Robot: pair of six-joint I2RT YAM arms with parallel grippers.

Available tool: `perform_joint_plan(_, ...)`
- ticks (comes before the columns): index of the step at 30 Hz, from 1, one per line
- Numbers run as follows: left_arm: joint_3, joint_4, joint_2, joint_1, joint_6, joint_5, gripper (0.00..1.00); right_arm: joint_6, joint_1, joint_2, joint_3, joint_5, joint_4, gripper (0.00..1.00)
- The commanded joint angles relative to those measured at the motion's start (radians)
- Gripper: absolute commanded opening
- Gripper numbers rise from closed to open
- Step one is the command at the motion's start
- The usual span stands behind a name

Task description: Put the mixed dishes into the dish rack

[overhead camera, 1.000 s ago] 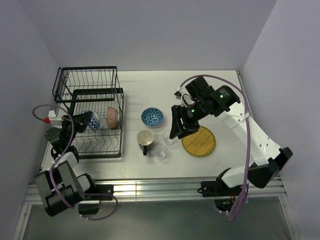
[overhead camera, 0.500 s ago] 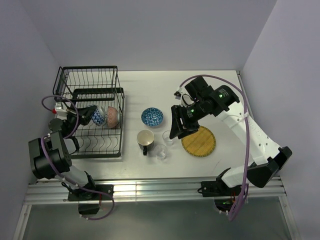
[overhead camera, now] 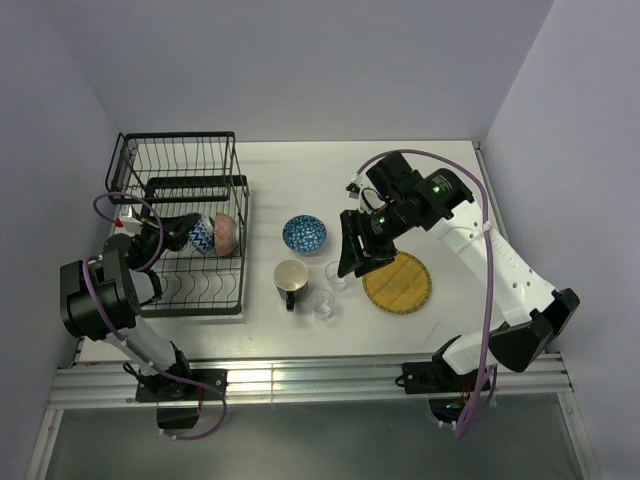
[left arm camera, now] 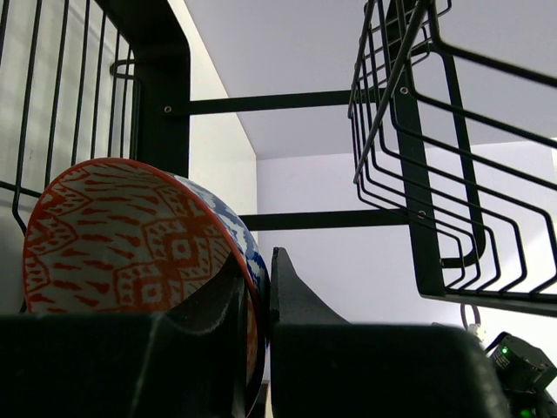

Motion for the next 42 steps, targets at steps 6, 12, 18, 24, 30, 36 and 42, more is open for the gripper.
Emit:
perform_joint_plan(6, 0.062, 0.023, -0.026, -0.001, 0.134, 0.022, 0.10, -0.015, 0.006, 0.015, 0.048, 0.006, 0.001, 0.55)
perform_joint_plan(12, 0.108, -0.272, -0.071, 0.002, 0.308, 0.025, 0.16, -0.014, 0.003, 0.016, 0.041, 0.001, 0.006, 0.55)
perform_joint_plan(18, 0.103, -0.172, -0.004, 0.003, 0.266, 0.069, 0.19, -0.011, 0.002, 0.016, 0.034, -0.008, 0.010, 0.55)
perform_joint_plan(24, 0.063, -0.140, -0.005, 0.003, 0.248, 0.054, 0.36, -0.009, 0.000, 0.024, 0.021, 0.006, 0.019, 0.55)
perform_joint_plan(30, 0.071, -0.295, -0.057, 0.013, 0.335, 0.039, 0.67, 0.006, -0.001, 0.072, 0.068, 0.009, 0.032, 0.55)
perform_joint_plan(36, 0.056, -0.332, -0.096, 0.037, 0.335, 0.043, 0.99, 0.064, -0.001, 0.119, 0.067, 0.010, 0.107, 0.55)
perform_joint_plan(42, 0.005, -0.462, -0.230, 0.077, 0.398, 0.034, 0.99, 0.091, -0.009, 0.268, 0.154, 0.136, 0.145, 0.54)
